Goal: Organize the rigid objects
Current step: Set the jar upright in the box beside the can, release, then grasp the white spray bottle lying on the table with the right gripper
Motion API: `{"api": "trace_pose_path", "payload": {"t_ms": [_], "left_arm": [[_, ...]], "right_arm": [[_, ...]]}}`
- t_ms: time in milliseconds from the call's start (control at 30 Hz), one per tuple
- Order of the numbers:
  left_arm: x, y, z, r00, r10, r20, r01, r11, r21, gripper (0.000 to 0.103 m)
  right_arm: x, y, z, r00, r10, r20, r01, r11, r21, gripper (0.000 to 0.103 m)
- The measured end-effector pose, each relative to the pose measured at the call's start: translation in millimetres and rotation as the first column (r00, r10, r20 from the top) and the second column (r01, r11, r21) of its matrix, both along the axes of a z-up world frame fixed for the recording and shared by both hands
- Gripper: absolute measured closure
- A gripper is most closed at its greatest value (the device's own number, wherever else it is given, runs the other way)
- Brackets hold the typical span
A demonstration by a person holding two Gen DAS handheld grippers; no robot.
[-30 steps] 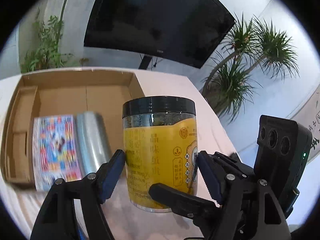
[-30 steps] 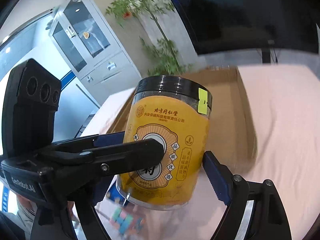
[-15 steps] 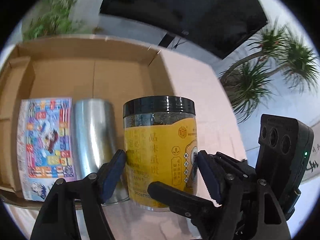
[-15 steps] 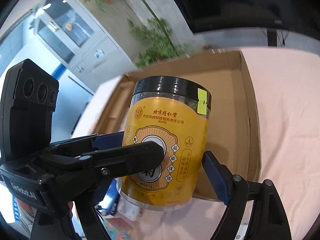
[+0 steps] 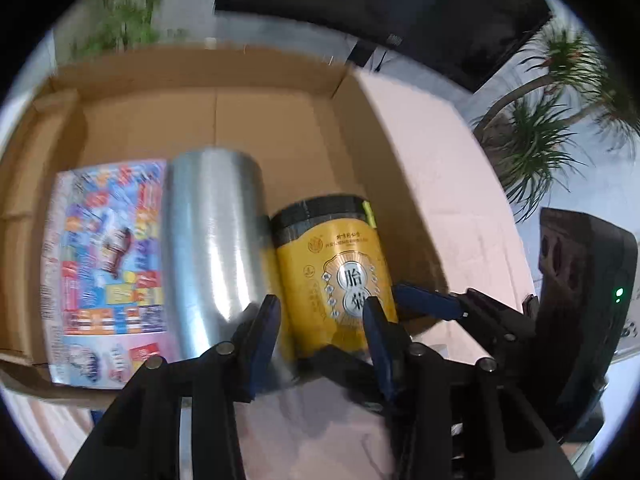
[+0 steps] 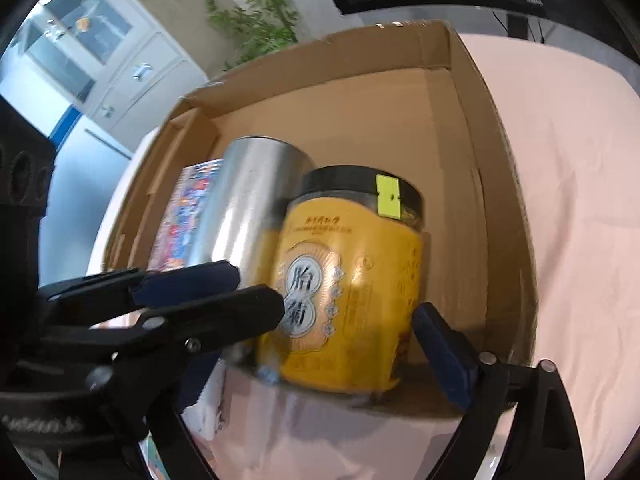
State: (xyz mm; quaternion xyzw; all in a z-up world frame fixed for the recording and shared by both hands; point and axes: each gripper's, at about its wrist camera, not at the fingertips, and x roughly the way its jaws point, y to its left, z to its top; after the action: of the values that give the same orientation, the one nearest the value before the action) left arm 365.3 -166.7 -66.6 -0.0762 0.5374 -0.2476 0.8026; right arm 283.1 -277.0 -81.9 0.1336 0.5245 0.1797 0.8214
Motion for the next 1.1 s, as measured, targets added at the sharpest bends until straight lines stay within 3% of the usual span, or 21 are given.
{"api": "trace_pose_path", "payload": {"t_ms": [100, 133, 167, 200, 267, 333, 400, 433, 533, 600, 700, 800, 867, 933, 1000, 1100], "left_arm": [[-45, 18, 34, 0.977, -0.004, 0.213, 0.004, 1.000, 0.003, 0.058], [-57, 22, 38, 0.968, 0.003, 0.251, -0.004, 1.000, 0.003, 0.045], [-70, 27, 41, 0.960, 0.016, 0.279, -0.017, 1.000, 0.000, 0.022], [-85, 34, 40, 0.955, 0.042, 0.293, -0.042, 0.999, -0.005, 0.016], [-99, 42, 32, 0.961, 0.059, 0.269, -0.055, 0.998, -0.026, 0.015], [-107, 43, 18, 0.977, 0.033, 0.210, -0.027, 0.999, -0.032, 0.015], [-116, 44, 6, 0.982, 0.004, 0.188, -0.001, 1.000, -0.013, 0.015], [-119, 40, 4, 0.981, -0.029, 0.193, 0.029, 1.000, 0.001, 0.016], [-129, 30, 7, 0.969, -0.119, 0.218, 0.118, 0.993, 0.018, 0.017], [-136, 25, 10, 0.957, -0.187, 0.221, 0.192, 0.981, -0.001, 0.017], [-138, 15, 8, 0.944, -0.261, 0.200, 0.274, 0.961, -0.042, 0.017], [-132, 0, -3, 0.938, -0.313, 0.151, 0.325, 0.944, -0.056, 0.019], [-125, -8, -12, 0.934, -0.335, 0.125, 0.343, 0.938, -0.050, 0.021], [-116, -17, -24, 0.927, -0.359, 0.108, 0.363, 0.932, -0.016, 0.022], [-105, -24, -37, 0.927, -0.366, 0.076, 0.364, 0.930, 0.042, 0.032], [-82, -24, -64, 0.949, -0.312, -0.044, 0.315, 0.943, 0.110, 0.051]], "right_arm": [[-48, -20, 30, 0.986, -0.059, 0.158, 0.060, 0.998, 0.002, 0.009], [-64, -28, 35, 0.978, -0.082, 0.194, 0.082, 0.997, 0.005, 0.009], [-86, -40, 37, 0.968, -0.112, 0.227, 0.113, 0.994, 0.007, 0.006], [-103, -50, 36, 0.963, -0.132, 0.236, 0.137, 0.991, -0.004, 0.004], [-135, -67, 17, 0.966, -0.174, 0.192, 0.190, 0.979, -0.070, 0.004], [-152, -80, -6, 0.972, -0.214, 0.099, 0.224, 0.968, -0.112, 0.010], [-170, -80, -29, 0.977, -0.211, 0.018, 0.212, 0.971, -0.114, 0.029], [-176, -76, -35, 0.979, -0.202, 0.006, 0.201, 0.971, -0.127, 0.031], [-192, -55, -44, 0.986, -0.161, 0.040, 0.166, 0.959, -0.229, 0.038], [-199, -42, -39, 0.992, -0.092, 0.084, 0.110, 0.964, -0.241, 0.061], [-217, -11, -28, 0.971, 0.148, 0.189, -0.099, 0.965, -0.245, 0.076], [-232, 22, -23, 0.912, 0.354, 0.205, -0.304, 0.922, -0.239, 0.076], [-243, 36, -21, 0.889, 0.405, 0.212, -0.339, 0.896, -0.288, 0.074], [-250, 34, -18, 0.901, 0.380, 0.208, -0.313, 0.903, -0.294, 0.062], [-244, 29, -18, 0.939, 0.284, 0.193, -0.232, 0.939, -0.253, 0.028], [-235, 21, -23, 0.975, 0.188, 0.120, -0.176, 0.979, -0.105, 0.026]]}}
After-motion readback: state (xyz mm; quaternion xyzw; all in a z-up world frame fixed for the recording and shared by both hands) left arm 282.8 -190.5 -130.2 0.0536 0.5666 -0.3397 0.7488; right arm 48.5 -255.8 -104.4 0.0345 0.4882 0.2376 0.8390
